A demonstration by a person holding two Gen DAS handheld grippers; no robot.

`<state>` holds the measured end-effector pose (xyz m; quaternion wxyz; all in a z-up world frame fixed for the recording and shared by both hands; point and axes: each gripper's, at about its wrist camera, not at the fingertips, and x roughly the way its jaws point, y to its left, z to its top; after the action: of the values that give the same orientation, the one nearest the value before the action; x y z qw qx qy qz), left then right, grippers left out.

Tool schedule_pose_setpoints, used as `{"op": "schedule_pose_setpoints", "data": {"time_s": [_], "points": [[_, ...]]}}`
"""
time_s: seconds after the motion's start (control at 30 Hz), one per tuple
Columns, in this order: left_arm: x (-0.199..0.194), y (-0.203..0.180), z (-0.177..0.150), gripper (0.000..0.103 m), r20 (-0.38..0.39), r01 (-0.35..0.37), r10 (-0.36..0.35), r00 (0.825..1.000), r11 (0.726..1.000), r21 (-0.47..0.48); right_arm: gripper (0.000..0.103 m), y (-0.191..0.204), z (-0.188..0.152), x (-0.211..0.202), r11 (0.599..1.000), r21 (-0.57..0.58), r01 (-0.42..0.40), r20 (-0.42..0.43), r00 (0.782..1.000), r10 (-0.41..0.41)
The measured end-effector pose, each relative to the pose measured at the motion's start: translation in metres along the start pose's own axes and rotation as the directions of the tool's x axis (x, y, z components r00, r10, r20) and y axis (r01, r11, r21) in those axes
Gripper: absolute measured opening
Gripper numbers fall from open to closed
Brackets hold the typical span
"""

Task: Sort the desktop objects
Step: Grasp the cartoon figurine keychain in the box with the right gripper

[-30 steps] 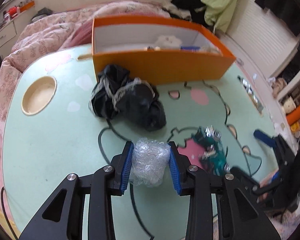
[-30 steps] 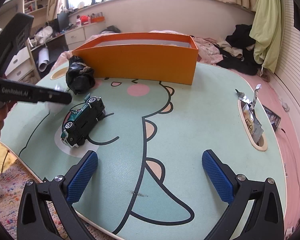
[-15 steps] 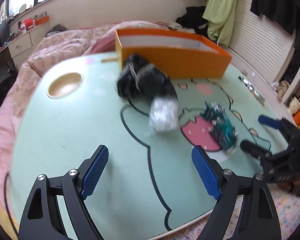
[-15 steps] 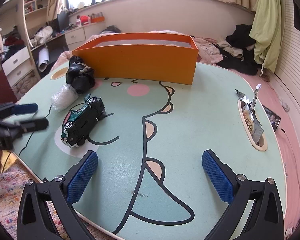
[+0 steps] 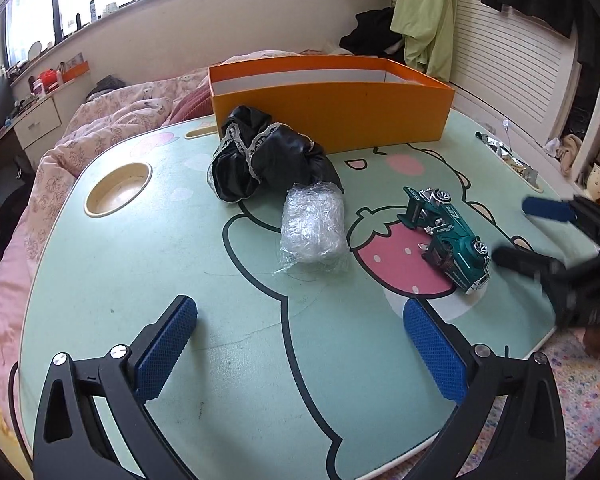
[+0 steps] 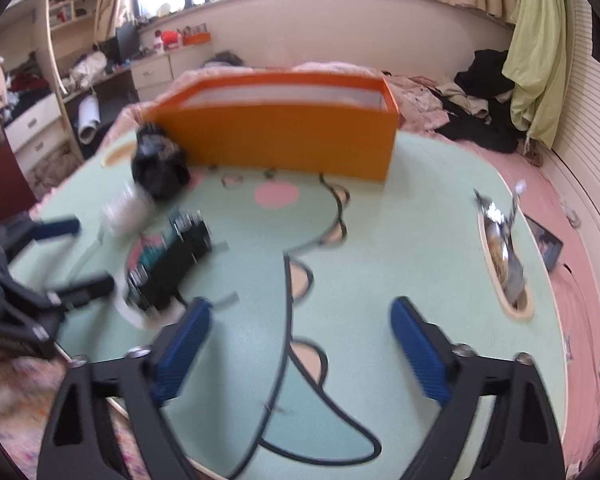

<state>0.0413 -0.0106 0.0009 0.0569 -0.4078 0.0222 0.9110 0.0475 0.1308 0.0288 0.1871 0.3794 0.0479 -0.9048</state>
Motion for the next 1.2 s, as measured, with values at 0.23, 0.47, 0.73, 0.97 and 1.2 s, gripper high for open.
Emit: {"op": "schedule_pose_setpoints", "data": {"time_s": [0.23,0.47,0.73,0.97,1.2], "points": [[0.001,-0.003,0.002,0.103,0.003,-0.001,0.001,1.000,1.000,0.001,0.080,0.011,0.138,0.020,0.967,0.115,-0.228,-0.024,0.972,0.232],[0.001,-0.004,0.003,0.103,0.007,0.001,-0.001,1.000,1.000,0.003,0.059,0.026,0.184,0.136,0.970,0.190,-0.149,-0.324,0.924,0.206],[0.001,-0.006,0.004,0.103,0.009,0.003,-0.003,1.000,1.000,0.004,0.054,0.039,0.181,0.178,0.988,0.116,-0.099,-0.461,0.876,0.142],[0.002,-0.006,0.005,0.103,0.010,0.005,-0.005,1.000,1.000,0.003,0.043,0.024,0.178,0.182,0.966,0.226,-0.121,-0.439,0.873,0.212],[0.002,-0.007,0.005,0.103,0.012,0.005,-0.005,1.000,1.000,0.004,0.043,0.003,0.191,0.125,0.909,0.326,-0.261,-0.155,0.933,0.324]]}}
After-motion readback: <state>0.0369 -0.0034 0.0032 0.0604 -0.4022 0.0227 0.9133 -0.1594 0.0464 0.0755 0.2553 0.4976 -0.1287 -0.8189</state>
